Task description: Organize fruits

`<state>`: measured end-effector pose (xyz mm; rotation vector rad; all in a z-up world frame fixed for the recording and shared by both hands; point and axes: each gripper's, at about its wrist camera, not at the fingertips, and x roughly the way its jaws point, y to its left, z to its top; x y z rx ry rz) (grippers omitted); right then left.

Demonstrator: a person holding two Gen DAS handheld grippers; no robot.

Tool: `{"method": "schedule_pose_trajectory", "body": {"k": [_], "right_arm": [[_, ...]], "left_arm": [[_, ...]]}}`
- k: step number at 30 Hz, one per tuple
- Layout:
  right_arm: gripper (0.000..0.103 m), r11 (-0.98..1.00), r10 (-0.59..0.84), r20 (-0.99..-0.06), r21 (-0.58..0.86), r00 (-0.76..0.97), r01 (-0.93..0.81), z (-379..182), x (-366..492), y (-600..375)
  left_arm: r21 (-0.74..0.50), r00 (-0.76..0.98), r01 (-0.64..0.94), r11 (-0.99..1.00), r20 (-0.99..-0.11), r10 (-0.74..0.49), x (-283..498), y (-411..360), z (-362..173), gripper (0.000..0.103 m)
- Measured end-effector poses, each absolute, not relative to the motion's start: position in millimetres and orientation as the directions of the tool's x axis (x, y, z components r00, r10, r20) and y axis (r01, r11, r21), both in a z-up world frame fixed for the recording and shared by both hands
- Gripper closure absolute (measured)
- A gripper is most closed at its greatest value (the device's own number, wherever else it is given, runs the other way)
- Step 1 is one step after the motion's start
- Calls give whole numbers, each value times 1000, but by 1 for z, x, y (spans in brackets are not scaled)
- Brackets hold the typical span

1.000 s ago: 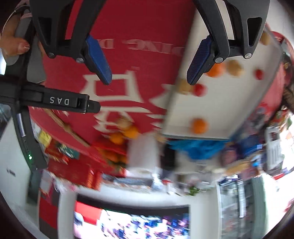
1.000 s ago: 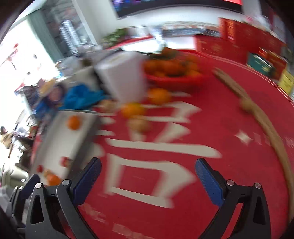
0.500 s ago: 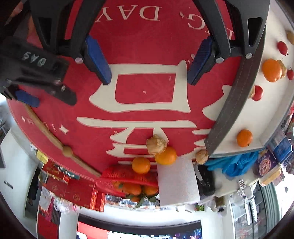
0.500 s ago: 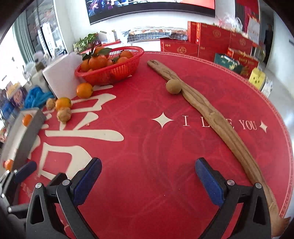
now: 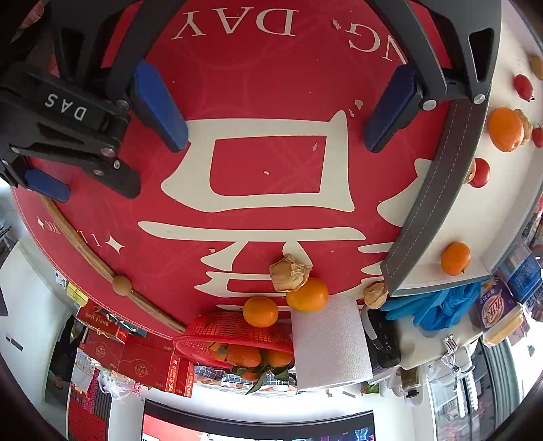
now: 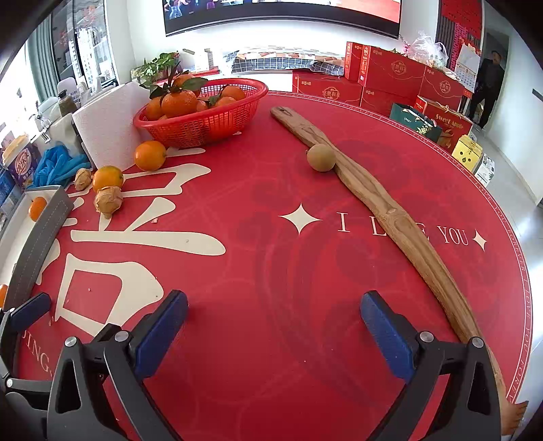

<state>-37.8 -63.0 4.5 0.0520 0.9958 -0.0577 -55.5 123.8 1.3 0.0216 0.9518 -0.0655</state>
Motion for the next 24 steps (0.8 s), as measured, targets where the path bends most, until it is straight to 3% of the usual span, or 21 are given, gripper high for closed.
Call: {"method": "schedule_pose_trajectory", "body": {"k": [24], "right_arm": [[0,992,-62,-841,5,538,122,4,-38,-68]], "left_arm": [[-11,578,65,998,-814,-46,-55,123,1,0]]}}
